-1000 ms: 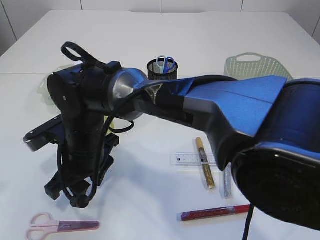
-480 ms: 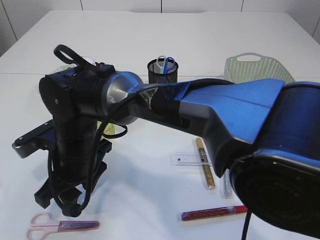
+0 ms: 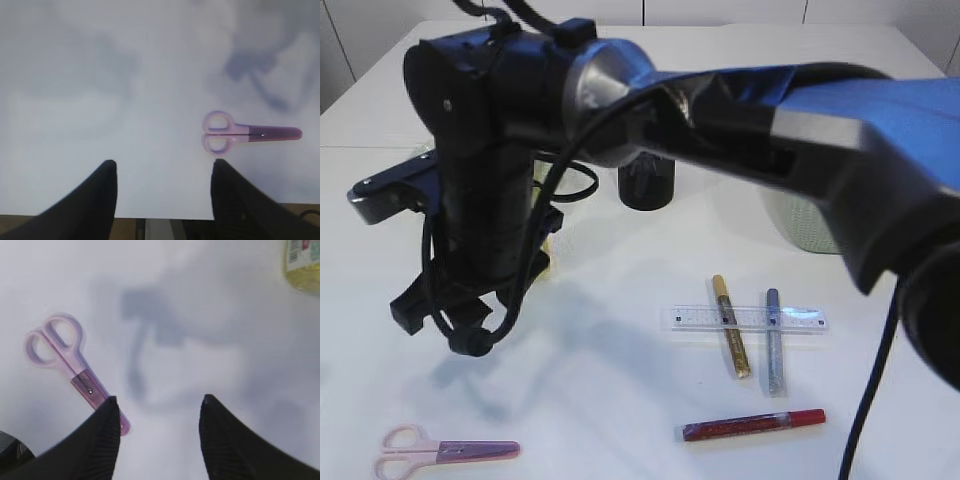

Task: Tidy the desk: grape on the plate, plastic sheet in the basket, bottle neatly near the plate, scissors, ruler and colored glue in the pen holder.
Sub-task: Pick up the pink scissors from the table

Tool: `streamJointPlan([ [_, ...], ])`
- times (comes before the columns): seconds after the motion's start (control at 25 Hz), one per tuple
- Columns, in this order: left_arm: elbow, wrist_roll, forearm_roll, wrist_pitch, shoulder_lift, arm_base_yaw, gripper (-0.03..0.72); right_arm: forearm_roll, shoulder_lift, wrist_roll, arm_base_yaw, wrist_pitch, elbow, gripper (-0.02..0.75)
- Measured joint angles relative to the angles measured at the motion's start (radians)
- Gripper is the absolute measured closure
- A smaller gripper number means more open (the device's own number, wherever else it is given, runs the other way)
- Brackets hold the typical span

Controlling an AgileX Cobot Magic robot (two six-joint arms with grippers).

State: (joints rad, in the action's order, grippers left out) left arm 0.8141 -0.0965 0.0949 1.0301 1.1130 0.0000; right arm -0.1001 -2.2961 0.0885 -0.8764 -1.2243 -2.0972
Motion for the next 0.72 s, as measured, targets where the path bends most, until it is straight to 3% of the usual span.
streamJointPlan([
  [0.52,0.000,0.000,0.020,0.049,0.000,0.000,0.253,0.091,0.286,-0.008,0.076,0.000,0.377,0.324],
  [0.72,0.000,0.000,0.026,0.054,0.000,0.000,0.253,0.106,0.434,-0.008,0.186,0.000,0.516,0.324],
])
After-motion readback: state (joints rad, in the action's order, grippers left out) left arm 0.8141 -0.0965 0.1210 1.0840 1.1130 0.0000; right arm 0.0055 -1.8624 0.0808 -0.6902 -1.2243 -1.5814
